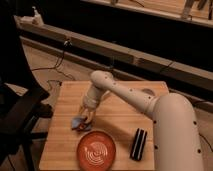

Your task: Place the pepper on the white sponge

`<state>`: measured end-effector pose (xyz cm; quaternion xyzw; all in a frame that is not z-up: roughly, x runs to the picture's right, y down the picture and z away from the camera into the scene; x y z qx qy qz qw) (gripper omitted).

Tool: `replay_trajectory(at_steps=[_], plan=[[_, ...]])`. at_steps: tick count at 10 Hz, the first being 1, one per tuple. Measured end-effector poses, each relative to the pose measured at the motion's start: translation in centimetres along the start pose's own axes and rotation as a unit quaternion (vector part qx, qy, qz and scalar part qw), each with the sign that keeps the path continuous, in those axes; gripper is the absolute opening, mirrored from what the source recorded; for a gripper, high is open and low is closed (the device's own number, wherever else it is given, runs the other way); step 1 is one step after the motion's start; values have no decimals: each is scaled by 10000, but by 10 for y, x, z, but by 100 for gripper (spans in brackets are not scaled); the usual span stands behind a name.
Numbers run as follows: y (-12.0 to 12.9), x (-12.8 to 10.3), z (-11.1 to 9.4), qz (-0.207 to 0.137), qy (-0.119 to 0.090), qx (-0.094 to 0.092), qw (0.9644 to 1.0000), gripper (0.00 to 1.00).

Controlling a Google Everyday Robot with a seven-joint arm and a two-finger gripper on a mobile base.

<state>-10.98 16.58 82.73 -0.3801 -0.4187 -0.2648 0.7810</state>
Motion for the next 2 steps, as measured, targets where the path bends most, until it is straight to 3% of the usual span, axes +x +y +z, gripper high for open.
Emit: replay_trajectory(at_steps=[2], plan=[[2,2,-2,68,-24,84,9999,43]])
